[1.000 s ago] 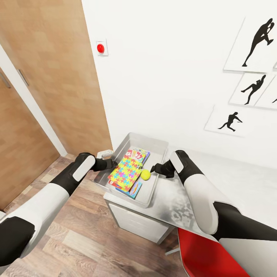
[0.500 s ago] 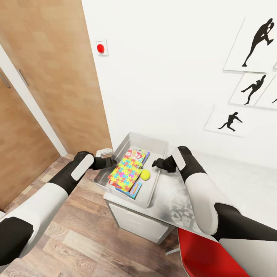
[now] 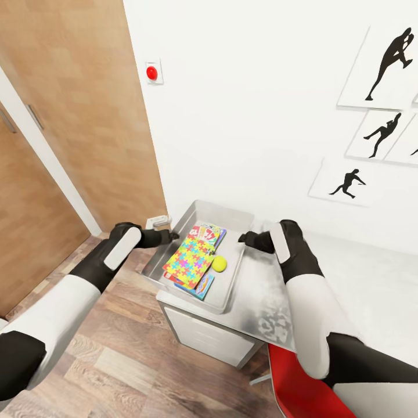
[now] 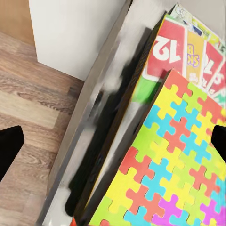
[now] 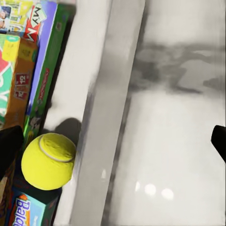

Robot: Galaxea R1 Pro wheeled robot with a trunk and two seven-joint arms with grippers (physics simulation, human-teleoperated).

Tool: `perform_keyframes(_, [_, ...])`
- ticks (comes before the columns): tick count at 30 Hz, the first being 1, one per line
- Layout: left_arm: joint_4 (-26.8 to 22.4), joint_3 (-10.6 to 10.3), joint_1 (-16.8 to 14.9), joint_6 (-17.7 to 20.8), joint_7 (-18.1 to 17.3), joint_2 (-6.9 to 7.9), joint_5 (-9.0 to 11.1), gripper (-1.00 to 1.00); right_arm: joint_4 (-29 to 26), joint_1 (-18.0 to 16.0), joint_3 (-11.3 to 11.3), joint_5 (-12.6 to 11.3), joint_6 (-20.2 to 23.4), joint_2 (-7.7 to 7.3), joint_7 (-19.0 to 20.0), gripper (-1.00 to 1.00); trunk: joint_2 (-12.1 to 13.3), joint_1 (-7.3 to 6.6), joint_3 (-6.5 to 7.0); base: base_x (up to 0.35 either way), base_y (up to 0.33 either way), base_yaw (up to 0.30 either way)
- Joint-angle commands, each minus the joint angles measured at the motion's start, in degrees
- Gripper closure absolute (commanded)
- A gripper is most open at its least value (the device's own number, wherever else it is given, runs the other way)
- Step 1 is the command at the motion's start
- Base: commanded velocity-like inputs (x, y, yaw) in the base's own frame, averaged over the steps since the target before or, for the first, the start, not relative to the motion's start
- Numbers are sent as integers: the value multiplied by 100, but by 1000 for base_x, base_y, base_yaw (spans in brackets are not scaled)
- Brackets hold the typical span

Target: Put all the toys in the child's room - the three board games (two on the bed and one on the table), the two jigsaw puzzles on the table, and the tennis ball on the table - inside the toy box on the table in the child's room.

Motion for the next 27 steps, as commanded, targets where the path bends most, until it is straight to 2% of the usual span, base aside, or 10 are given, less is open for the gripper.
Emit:
perform_keyframes(1, [-66,-20,-6,3,55,13,59,-100,-223,74,26,-64,20,6,-58,-100,-11,4,-11,0,0,0])
perform_keyframes(10, [-410,-11,0,12,87,39,59,-100,-1248,436,292,-69,78,6,-69,-100,-11,4,-11,0,0,0])
perform_keyframes(16, [-694,53,54,35,105,57,60,-100,-1621,585,350,-70,153,6,-68,-100,-11,4,-11,0,0,0])
perform_keyframes(19, [-1107,200,168,74,116,66,60,-100,-1959,730,401,-71,201,6,-52,-100,-11,4,-11,0,0,0])
perform_keyframes(20, [-1107,200,168,74,116,66,60,-100,-1959,730,401,-71,201,6,-52,-100,-11,4,-11,0,0,0])
perform_keyframes(21, [-1397,301,262,92,126,70,59,-100,-2204,833,452,-72,212,6,-38,-100,-11,4,-11,0,0,0])
perform_keyframes(27, [-1818,458,443,106,160,74,62,-100,-2625,1004,571,-74,212,6,-25,-100,-11,4,-11,0,0,0])
